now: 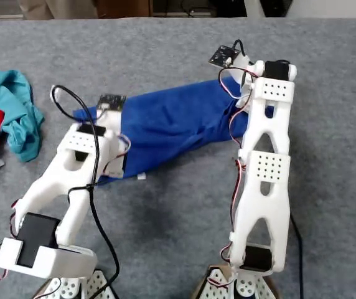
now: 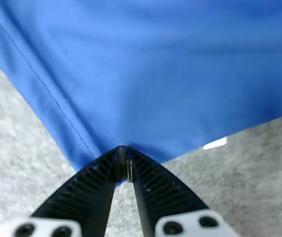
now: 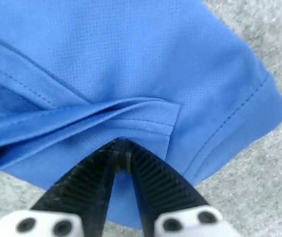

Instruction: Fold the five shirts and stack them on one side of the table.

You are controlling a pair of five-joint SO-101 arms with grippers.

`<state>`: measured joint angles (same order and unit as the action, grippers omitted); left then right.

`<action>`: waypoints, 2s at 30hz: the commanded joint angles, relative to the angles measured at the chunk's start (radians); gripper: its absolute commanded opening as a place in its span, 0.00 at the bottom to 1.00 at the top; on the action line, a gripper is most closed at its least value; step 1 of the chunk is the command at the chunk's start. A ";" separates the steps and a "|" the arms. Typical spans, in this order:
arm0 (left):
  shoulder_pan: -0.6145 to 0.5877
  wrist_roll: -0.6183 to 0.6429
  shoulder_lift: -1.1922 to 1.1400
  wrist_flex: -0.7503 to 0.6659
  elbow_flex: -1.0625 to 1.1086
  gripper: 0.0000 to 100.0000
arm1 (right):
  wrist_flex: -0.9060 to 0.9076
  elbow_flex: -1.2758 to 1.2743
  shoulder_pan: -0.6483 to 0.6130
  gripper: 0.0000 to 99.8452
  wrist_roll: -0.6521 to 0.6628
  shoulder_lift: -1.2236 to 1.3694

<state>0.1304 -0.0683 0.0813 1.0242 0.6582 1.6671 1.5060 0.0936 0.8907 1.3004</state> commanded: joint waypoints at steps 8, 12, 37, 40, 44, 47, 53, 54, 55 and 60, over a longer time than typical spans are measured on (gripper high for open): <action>-0.017 -0.087 0.028 0.018 0.052 0.02 | 0.002 0.053 -0.013 0.01 0.054 -0.002; -0.017 -0.124 0.028 0.017 0.078 0.02 | 0.002 0.053 -0.013 0.01 0.054 -0.002; -0.086 -0.157 0.031 0.219 -0.288 0.02 | 0.117 0.154 0.085 0.01 0.021 -0.254; -0.123 -0.138 0.030 0.241 -0.351 0.02 | 0.117 0.154 0.108 0.01 0.020 -0.297; -0.222 -0.086 0.027 0.235 -0.382 0.11 | 0.117 0.153 0.134 0.01 0.020 -0.332; -0.278 -0.084 0.022 0.235 -0.379 0.19 | 0.117 0.151 0.136 0.01 0.018 -0.340; -0.308 0.011 -0.128 0.222 -0.434 0.23 | 0.118 0.154 0.136 0.01 0.018 -0.340; -0.307 0.018 -0.173 0.222 -0.459 0.23 | 0.118 0.154 0.136 0.01 0.018 -0.341; -0.305 0.026 -0.220 0.222 -0.486 0.23 | 0.118 0.154 0.136 0.01 0.018 -0.341; -0.302 0.078 -0.444 0.247 -0.654 0.22 | 0.118 0.154 0.136 0.01 0.018 -0.341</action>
<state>-0.1688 -0.0146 -0.2839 1.2513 0.1243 1.7683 1.6103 0.2133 0.9244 1.0564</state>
